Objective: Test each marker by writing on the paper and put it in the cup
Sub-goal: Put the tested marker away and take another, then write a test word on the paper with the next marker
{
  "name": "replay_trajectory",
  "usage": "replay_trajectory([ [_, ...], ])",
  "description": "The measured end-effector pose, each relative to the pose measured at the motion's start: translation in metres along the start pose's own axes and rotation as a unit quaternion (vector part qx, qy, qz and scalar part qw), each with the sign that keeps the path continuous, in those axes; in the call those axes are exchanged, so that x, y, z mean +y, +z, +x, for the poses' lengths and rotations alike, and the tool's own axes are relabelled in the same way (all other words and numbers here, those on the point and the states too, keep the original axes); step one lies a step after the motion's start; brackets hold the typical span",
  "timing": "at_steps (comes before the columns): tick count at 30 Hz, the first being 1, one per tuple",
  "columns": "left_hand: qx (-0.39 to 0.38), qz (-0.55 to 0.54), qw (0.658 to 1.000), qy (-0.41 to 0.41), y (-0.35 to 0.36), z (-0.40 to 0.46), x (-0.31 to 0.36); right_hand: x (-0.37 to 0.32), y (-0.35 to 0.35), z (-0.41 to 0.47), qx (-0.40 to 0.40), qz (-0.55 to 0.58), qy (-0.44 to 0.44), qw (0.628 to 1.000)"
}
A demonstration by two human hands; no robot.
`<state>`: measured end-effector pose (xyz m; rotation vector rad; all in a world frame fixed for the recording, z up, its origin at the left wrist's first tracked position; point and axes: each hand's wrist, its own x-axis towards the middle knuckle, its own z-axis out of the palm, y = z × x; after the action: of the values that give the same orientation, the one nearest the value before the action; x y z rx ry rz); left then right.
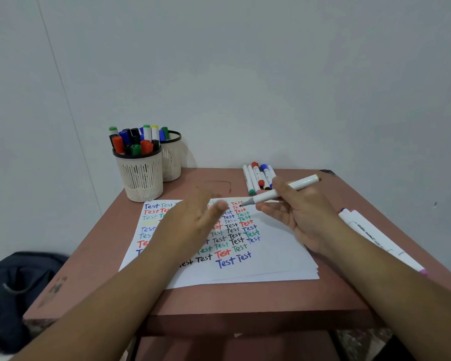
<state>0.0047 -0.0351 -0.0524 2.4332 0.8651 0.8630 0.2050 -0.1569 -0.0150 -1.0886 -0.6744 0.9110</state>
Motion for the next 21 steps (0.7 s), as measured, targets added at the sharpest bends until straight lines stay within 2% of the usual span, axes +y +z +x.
replay_trajectory([
  [5,0.006,0.015,0.999,-0.035,0.002,0.002,0.001,0.010,-0.013,-0.013,0.005,-0.079,-0.005,0.997],
  [13,-0.007,0.025,0.998,-0.059,0.004,0.005,0.000,0.018,-0.010,-0.026,-0.051,-0.193,-0.063,0.978],
  [21,-0.005,0.010,0.998,-0.059,0.004,0.006,0.000,0.020,-0.008,-0.025,-0.064,-0.249,-0.031,0.966],
])
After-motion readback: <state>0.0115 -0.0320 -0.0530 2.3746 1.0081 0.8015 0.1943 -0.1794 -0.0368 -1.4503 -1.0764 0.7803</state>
